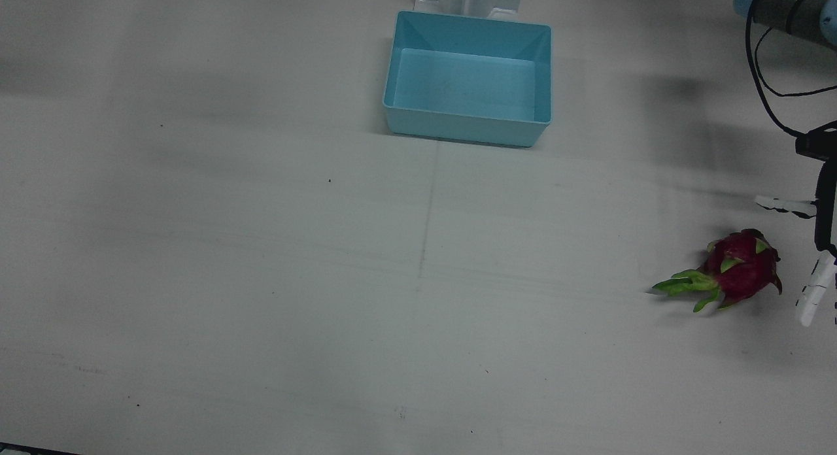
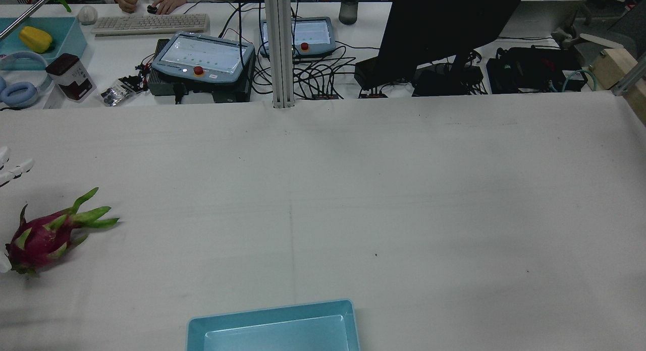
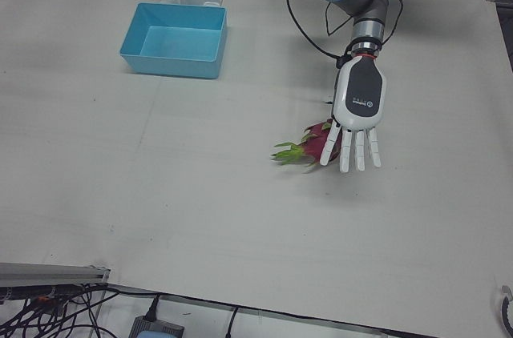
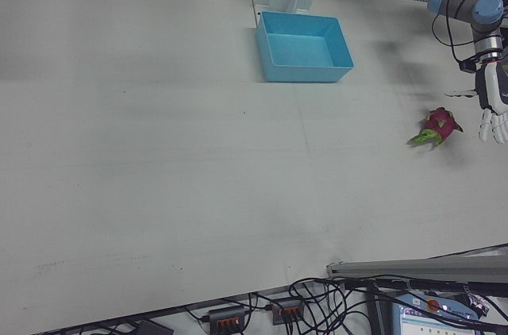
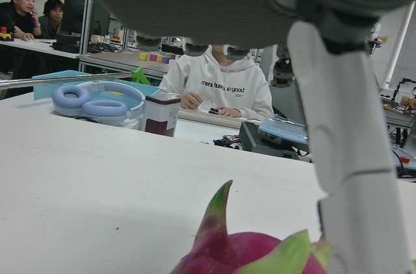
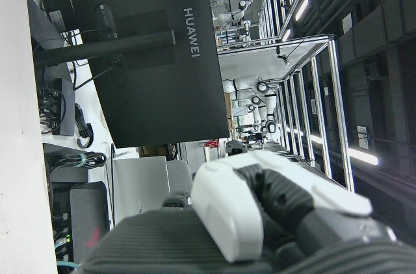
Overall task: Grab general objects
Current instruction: 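Lower the open left hand beside the dragon fruit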
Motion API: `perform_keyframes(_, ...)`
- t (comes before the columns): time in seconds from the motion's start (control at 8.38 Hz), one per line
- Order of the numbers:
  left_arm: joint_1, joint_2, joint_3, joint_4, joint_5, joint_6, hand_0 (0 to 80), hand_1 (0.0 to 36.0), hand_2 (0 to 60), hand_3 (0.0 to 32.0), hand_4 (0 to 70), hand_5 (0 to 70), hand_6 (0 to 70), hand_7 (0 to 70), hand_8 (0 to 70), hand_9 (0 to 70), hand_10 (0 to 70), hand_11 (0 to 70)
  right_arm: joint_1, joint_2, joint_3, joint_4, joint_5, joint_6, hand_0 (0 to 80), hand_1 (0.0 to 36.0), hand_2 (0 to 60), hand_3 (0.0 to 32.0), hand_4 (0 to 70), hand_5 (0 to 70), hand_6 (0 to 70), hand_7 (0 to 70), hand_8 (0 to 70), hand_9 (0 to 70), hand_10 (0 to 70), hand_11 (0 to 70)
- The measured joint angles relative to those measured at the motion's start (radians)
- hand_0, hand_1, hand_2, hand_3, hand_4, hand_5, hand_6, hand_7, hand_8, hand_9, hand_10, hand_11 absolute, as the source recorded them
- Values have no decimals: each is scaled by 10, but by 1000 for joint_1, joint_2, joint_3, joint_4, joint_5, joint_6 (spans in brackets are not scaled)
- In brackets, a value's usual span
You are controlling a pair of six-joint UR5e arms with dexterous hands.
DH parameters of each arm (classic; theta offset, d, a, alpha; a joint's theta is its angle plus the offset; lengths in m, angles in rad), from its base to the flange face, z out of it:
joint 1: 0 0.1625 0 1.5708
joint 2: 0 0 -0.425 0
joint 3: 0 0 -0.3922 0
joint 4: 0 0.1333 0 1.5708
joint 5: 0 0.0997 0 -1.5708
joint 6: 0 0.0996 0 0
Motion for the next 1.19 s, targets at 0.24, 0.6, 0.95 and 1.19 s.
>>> perform_keyframes(0.24,4,-4,34,9,-26,-37,518,195,65,142,32,0,0,61,0,0,3,26,0,0,0,0,0,0,0,0,0,0,0,0,0,0,0,0,0,0)
perform_keyframes(0.6,16,-8,67,15,-29,-103,490,143,0,158,16,0,0,58,0,0,7,27,0,0,0,0,0,0,0,0,0,0,0,0,0,0,0,0,0,0)
perform_keyframes(0.95,108,-11,49,-15,-105,-114,491,154,17,170,24,0,0,6,0,0,4,24,0,0,0,0,0,0,0,0,0,0,0,0,0,0,0,0,0,0)
perform_keyframes(1.19,159,-12,42,18,-174,-117,508,168,22,188,28,0,0,50,0,0,9,33,0,0,0,0,0,0,0,0,0,0,0,0,0,0,0,0,0,0)
